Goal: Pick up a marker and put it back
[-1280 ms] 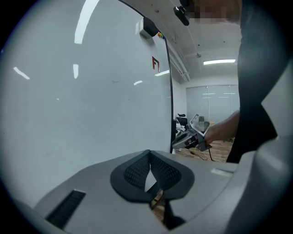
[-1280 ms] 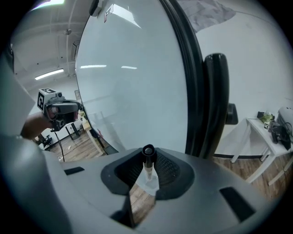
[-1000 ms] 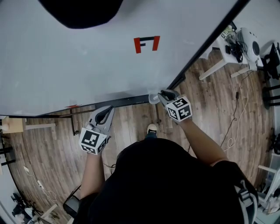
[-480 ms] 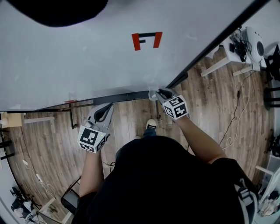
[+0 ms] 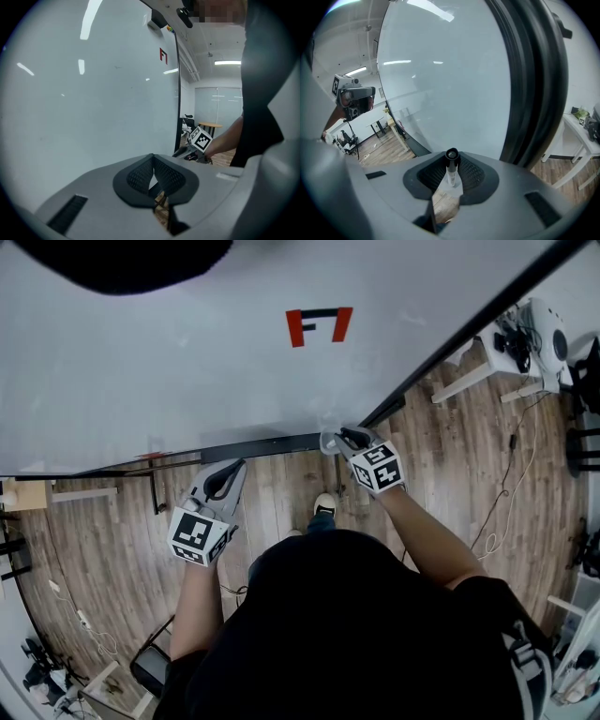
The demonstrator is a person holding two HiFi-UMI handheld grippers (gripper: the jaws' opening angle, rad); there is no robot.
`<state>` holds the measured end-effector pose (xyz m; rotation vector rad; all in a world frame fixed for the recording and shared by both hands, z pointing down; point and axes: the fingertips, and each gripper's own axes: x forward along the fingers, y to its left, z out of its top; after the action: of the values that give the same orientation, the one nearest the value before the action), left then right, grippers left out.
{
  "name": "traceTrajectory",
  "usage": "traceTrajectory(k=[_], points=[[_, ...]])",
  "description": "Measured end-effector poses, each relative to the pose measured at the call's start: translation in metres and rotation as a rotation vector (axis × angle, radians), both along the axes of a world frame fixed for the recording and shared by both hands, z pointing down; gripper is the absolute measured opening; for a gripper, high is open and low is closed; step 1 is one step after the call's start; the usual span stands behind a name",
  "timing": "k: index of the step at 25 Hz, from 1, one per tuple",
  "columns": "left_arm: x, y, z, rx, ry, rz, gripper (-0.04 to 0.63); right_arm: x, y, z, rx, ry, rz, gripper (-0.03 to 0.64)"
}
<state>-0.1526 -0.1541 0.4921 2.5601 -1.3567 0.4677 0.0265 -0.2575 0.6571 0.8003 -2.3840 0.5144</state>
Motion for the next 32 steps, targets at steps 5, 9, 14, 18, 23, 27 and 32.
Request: traceTrajectory(k=[5,9,14,18,23,27,32], points=[[0.001,0.0,-0.002,0.007,0.006,0.006,0.011,0.004,-0.001,-0.004,0.003,0.006,0.015,0.078],[0.003,0.0,-0.006,0.021,0.009,0.012,0.011,0.012,-0.006,-0.015,0.023,-0.003,0.038,0.095],[0.006,0.0,-0.014,0.042,0.015,0.027,0.012,0.024,-0.007,-0.036,0.06,-0.017,0.066,0.101],[0.008,-0.001,-0.02,0.057,0.021,0.043,0.011,0.034,-0.002,-0.056,0.09,-0.03,0.082,0.101],[0.014,-0.006,-0.029,0.086,0.027,0.075,0.012,0.047,0.004,-0.086,0.131,-0.056,0.108,0.1],[0.021,-0.007,-0.038,0.107,0.036,0.102,0.012,0.057,0.012,-0.112,0.166,-0.081,0.132,0.098],[0.032,-0.005,-0.044,0.121,0.041,0.138,0.012,0.073,0.026,-0.131,0.186,-0.11,0.164,0.095]])
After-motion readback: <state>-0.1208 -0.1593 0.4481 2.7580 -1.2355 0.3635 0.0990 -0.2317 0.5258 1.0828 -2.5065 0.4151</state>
